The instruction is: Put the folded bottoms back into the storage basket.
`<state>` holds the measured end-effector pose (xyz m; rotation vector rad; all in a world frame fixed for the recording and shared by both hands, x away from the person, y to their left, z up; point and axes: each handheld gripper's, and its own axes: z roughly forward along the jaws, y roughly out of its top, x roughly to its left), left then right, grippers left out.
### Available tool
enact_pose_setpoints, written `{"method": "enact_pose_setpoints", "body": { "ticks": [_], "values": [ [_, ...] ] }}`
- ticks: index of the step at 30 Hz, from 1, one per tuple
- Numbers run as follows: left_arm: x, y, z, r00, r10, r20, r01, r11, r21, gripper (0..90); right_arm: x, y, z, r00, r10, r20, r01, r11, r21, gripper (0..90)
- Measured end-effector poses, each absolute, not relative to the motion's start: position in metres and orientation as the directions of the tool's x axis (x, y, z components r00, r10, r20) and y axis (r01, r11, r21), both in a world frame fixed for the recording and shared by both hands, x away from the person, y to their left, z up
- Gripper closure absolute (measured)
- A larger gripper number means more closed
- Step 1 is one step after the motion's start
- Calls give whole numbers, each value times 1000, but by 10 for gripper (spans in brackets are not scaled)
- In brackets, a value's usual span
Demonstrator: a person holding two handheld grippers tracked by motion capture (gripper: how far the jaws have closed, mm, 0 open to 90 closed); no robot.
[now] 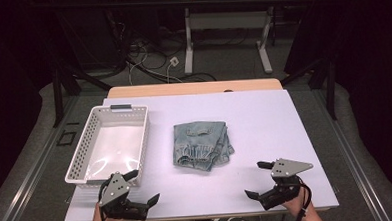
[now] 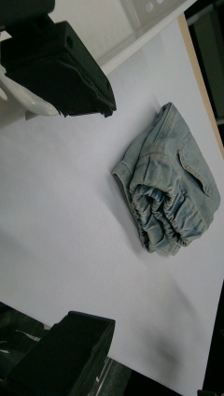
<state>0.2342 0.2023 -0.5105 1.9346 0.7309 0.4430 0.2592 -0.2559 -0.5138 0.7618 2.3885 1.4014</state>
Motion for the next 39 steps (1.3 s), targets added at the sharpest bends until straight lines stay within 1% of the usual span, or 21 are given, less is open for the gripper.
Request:
{"method": "enact_pose_setpoints", "body": {
  "ticks": [16,21,26,32,39],
  "values": [
    [233,193,-510,758,652,-3,309,-354,883,1,259,-252,-515,-833,552,19,296,417,859,0],
    [236,188,-508,749,662,-17,345,-368,863,1,259,-252,-515,-833,554,18,296,417,859,0],
    [239,184,-506,747,664,-28,355,-364,861,1,259,-251,-515,-832,555,17,298,420,858,0],
    [244,173,-502,750,660,-50,371,-356,857,1,259,-251,-515,-831,556,16,297,419,858,0],
    [249,161,-499,759,649,-54,376,-369,850,0,259,-250,-515,-831,557,17,300,421,856,0]
  ]
}}
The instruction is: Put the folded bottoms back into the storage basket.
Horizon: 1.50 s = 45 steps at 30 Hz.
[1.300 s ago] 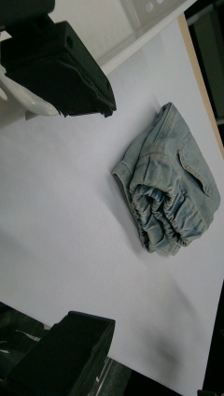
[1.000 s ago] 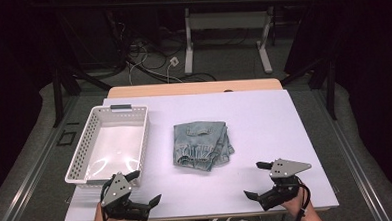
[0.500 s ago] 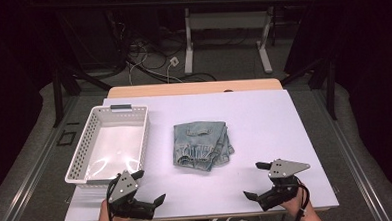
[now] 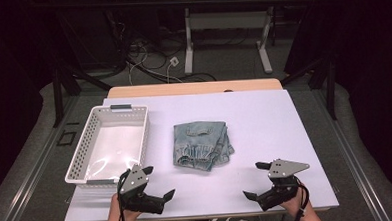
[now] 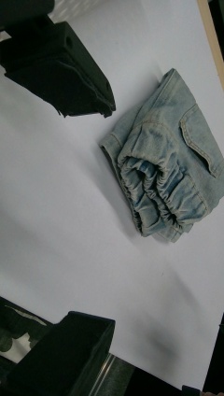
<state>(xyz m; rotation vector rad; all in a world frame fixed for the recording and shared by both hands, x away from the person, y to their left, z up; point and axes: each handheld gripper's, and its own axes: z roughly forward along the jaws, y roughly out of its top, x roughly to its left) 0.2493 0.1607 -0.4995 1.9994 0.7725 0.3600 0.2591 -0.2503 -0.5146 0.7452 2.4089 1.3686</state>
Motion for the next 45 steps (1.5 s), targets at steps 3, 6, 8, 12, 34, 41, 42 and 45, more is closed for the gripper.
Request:
{"method": "enact_pose_setpoints", "body": {
  "ticks": [3,6,8,12,34,41,42,45],
  "values": [
    [248,158,-500,757,649,-70,392,-367,844,0,259,-250,-514,-830,557,18,301,421,856,0],
    [249,156,-500,754,653,-69,397,-370,840,0,259,-250,-514,-829,558,20,303,420,855,0],
    [250,153,-500,749,658,-76,409,-369,835,1,259,-249,-515,-831,556,19,304,424,853,0],
    [253,151,-499,745,663,-75,411,-369,834,1,258,-249,-515,-829,558,16,307,431,849,2],
    [284,126,-490,769,633,-90,424,-399,813,0,258,-248,-516,-833,553,13,307,444,842,3],
    [291,121,-490,775,626,-91,423,-406,810,0,258,-247,-516,-834,552,14,309,446,840,3],
    [294,119,-490,776,623,-95,426,-406,809,0,258,-247,-516,-834,552,14,309,447,839,3],
    [296,119,-490,776,623,-95,425,-405,809,0,258,-247,-516,-833,552,12,309,449,838,4]
  ]
}}
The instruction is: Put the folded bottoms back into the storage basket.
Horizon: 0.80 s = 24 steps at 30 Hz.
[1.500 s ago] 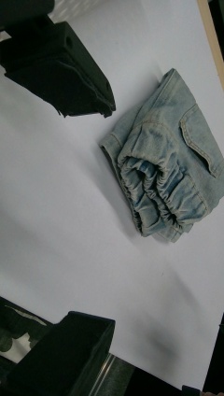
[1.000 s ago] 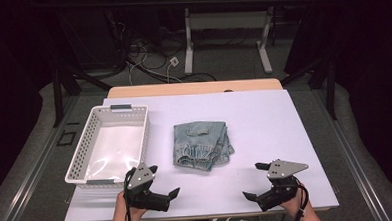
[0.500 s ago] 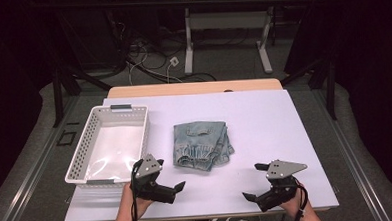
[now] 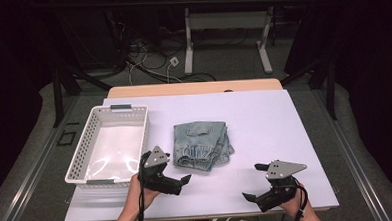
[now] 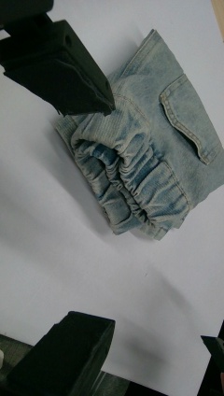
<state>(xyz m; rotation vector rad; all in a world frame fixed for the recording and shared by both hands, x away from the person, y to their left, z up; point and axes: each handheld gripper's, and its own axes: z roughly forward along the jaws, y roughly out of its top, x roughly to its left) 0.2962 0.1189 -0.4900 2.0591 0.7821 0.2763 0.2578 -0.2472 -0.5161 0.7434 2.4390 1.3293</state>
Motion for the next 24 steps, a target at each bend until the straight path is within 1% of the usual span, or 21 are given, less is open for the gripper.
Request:
{"method": "enact_pose_setpoints", "body": {
  "ticks": [16,24],
  "values": [
    [315,115,-486,762,641,-95,429,-389,815,0,258,-247,-517,-832,554,15,317,453,834,4],
    [331,113,-483,752,651,-100,436,-378,817,0,259,-247,-517,-833,553,16,317,452,834,4]
  ]
}}
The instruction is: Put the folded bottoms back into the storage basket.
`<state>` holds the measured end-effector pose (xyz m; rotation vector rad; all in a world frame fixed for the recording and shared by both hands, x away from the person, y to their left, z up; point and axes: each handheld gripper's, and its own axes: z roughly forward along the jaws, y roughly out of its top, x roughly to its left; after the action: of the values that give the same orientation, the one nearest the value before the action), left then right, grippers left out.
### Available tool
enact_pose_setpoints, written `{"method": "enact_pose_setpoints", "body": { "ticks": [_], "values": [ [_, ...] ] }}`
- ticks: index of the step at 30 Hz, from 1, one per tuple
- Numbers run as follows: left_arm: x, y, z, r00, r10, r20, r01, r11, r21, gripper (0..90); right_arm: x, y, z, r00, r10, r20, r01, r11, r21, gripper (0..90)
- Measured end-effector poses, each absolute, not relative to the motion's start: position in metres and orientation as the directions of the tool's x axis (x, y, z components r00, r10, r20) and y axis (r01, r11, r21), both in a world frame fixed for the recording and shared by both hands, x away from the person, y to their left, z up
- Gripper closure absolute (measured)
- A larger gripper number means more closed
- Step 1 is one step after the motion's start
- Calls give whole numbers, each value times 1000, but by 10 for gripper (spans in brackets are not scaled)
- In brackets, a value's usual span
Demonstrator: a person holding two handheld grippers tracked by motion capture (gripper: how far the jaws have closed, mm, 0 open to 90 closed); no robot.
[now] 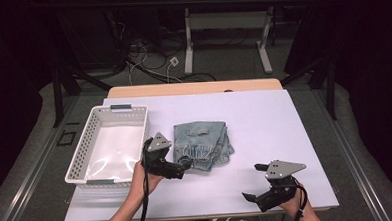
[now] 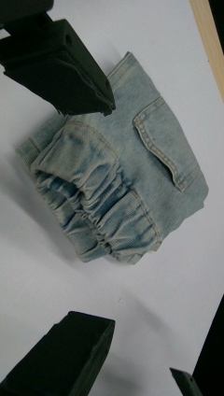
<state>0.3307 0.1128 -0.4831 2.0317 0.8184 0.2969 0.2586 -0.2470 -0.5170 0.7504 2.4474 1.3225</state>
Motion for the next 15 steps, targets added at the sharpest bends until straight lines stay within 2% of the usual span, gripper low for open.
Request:
{"method": "enact_pose_setpoints", "body": {
  "ticks": [15],
  "values": [
    [369,102,-486,708,699,-101,485,-378,789,0,259,-247,-518,-832,554,20,323,454,830,4]
  ]
}}
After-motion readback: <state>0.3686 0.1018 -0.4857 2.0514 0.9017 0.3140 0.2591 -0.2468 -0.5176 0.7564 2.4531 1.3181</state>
